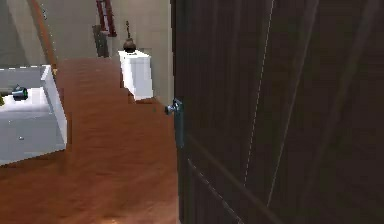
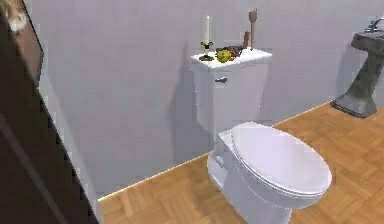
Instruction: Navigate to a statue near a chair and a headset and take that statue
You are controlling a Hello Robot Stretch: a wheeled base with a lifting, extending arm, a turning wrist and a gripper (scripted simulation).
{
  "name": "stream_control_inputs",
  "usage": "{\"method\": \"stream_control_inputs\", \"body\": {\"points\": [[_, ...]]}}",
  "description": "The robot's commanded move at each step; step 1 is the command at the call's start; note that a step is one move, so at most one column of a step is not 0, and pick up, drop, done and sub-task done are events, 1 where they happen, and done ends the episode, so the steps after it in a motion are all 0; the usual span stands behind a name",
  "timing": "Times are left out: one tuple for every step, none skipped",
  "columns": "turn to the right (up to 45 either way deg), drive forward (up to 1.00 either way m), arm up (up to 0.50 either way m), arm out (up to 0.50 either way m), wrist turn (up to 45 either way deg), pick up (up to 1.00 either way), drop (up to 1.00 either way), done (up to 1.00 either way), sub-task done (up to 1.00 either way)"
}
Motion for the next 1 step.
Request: {"method": "stream_control_inputs", "body": {"points": [[-45.0,0.00,0.00,0.00,0.0,0.00,0.00,0.00,0.00]]}}
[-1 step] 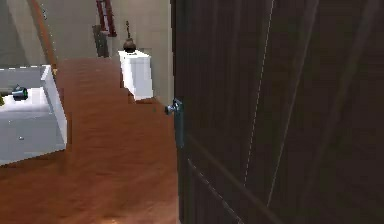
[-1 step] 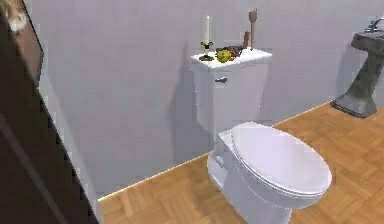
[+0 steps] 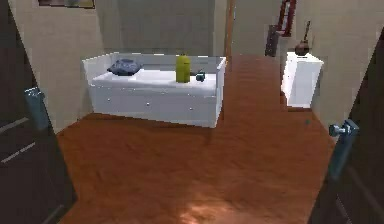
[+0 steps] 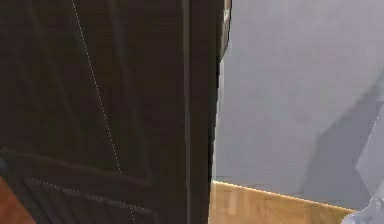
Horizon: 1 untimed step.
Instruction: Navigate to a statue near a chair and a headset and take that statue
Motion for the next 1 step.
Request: {"method": "stream_control_inputs", "body": {"points": [[-45.0,0.00,0.00,0.00,0.0,0.00,0.00,0.00,0.00]]}}
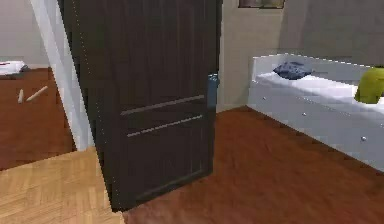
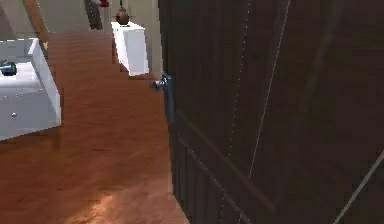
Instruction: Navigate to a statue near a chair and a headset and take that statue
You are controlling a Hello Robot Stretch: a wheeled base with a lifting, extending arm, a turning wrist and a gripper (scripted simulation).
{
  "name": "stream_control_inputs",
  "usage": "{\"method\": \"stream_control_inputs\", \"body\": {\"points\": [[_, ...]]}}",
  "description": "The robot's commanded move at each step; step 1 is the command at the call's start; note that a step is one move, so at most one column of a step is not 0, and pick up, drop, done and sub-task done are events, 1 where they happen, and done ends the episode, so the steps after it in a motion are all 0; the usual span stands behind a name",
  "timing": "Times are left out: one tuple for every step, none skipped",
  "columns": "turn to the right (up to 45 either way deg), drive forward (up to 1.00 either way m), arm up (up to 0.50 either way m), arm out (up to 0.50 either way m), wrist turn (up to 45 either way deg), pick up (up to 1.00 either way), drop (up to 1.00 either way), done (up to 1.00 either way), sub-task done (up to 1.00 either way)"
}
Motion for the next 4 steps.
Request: {"method": "stream_control_inputs", "body": {"points": [[-45.0,0.00,0.00,0.00,0.0,0.00,0.00,0.00,0.00],[-9.0,0.00,0.00,0.00,0.0,0.00,0.00,0.00,0.00],[0.0,1.00,0.00,0.00,0.0,0.00,0.00,0.00,0.00],[-12.0,0.00,0.00,0.00,0.0,0.00,0.00,0.00,0.00]]}}
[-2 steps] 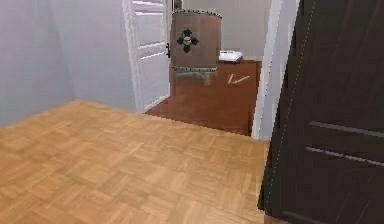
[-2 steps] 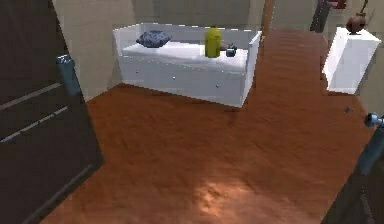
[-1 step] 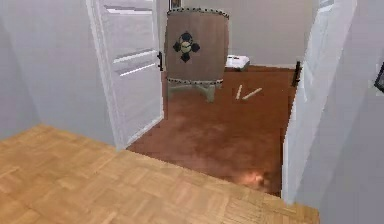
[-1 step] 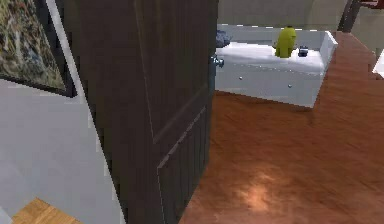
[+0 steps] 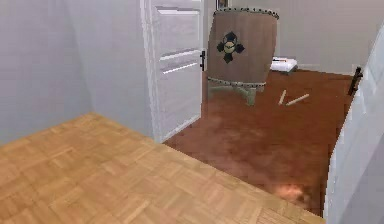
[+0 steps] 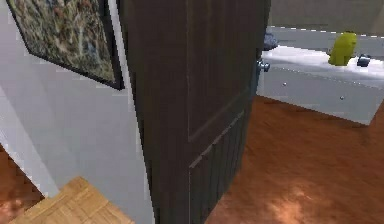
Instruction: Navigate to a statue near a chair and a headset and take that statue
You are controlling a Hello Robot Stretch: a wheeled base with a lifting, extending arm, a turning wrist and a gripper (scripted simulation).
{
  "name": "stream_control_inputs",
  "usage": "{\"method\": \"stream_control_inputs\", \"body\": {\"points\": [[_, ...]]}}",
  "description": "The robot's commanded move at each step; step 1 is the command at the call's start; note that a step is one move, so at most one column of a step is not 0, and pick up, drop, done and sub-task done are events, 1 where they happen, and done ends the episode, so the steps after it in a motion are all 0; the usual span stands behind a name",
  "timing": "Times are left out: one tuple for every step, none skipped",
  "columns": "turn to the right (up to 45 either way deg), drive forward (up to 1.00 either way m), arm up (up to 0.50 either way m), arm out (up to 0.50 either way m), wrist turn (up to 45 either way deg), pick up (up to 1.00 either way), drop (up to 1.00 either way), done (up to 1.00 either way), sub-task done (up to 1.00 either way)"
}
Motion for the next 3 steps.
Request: {"method": "stream_control_inputs", "body": {"points": [[0.0,0.20,0.00,0.00,0.0,0.00,0.00,0.00,0.00],[9.0,0.00,0.00,0.00,0.0,0.00,0.00,0.00,0.00],[3.0,0.00,0.00,0.00,0.0,0.00,0.00,0.00,0.00]]}}
